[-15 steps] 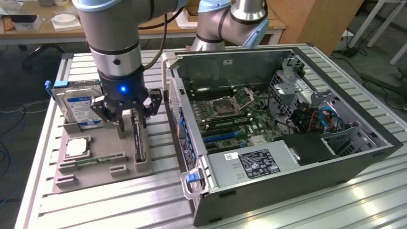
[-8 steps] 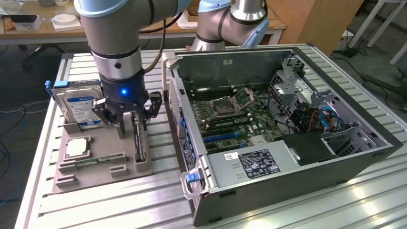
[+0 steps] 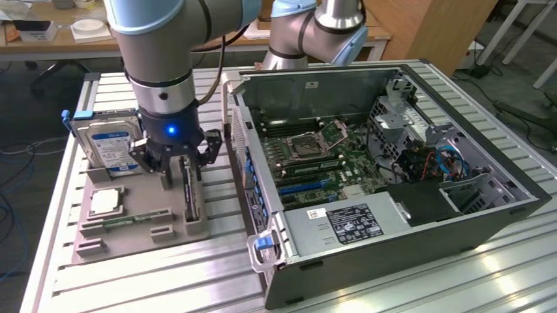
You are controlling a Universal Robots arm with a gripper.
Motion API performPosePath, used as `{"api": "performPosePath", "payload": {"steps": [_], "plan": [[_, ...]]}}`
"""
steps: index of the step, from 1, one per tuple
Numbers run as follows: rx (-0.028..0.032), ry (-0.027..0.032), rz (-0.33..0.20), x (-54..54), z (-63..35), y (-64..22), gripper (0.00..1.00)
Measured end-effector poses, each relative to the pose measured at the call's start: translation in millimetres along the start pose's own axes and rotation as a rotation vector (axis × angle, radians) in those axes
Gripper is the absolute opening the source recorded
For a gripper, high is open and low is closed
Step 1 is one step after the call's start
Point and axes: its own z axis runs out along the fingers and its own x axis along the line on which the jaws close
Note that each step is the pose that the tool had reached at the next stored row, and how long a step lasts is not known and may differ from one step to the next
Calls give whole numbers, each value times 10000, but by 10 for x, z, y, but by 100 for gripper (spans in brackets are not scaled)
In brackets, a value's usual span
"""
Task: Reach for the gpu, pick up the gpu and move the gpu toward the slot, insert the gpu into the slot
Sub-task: 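Pick up the gpu and move the gpu toward the slot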
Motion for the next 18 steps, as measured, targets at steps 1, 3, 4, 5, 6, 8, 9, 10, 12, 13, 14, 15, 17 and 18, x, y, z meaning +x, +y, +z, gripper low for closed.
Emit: {"api": "performPosePath", "payload": {"steps": [1, 3, 4, 5, 6, 8, 9, 10, 12, 13, 14, 15, 17, 18], "plan": [[0, 0, 2, 0, 19, 1, 55], [0, 0, 0, 0, 55, 1, 55], [0, 0, 1, 1, 73, 1, 55], [0, 0, 0, 1, 91, 1, 55], [0, -1, 0, 1, 109, 0, 55], [12, 0, 0, 1, 120, 0, 55], [13, 1, -1, 1, 120, 0, 55], [12, -2, 0, -5, 124, 0, 55], [12, -7, 1, -17, 133, 1, 55], [12, -7, 2, -17, 133, 1, 55], [13, -5, 2, -18, 132, 1, 55], [13, -6, 1, -18, 132, 0, 55], [14, -5, 1, -19, 132, 0, 55], [13, -5, 0, -19, 132, 0, 55]]}}
